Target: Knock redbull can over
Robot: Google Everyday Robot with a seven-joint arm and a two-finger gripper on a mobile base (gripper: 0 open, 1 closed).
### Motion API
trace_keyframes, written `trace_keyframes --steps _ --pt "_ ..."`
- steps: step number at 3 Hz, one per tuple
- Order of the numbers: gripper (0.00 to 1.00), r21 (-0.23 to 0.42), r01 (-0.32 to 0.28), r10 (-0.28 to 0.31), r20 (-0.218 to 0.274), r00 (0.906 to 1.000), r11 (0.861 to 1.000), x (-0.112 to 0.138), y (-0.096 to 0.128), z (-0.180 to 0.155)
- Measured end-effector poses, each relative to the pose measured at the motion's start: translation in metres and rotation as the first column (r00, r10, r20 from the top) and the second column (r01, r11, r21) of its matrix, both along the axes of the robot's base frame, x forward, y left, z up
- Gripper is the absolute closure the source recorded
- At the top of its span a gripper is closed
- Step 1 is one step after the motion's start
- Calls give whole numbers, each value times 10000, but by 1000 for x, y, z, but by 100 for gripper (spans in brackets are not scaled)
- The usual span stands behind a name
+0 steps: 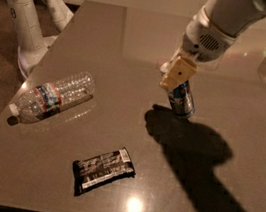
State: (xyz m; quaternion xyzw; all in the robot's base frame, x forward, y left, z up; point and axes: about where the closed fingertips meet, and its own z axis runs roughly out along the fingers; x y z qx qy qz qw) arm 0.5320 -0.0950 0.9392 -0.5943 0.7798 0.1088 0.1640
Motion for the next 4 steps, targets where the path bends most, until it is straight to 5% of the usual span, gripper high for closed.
trace_keyframes --steps 1,2,4 --pt "83 -1180 -737 688 -448 9966 9903 -8 11 -13" --pt "59 -2347 -1397 1288 -612 9898 9620 -15 23 -28" --pt "13 -3511 -2259 2066 -922 9741 9087 -19 33 -52"
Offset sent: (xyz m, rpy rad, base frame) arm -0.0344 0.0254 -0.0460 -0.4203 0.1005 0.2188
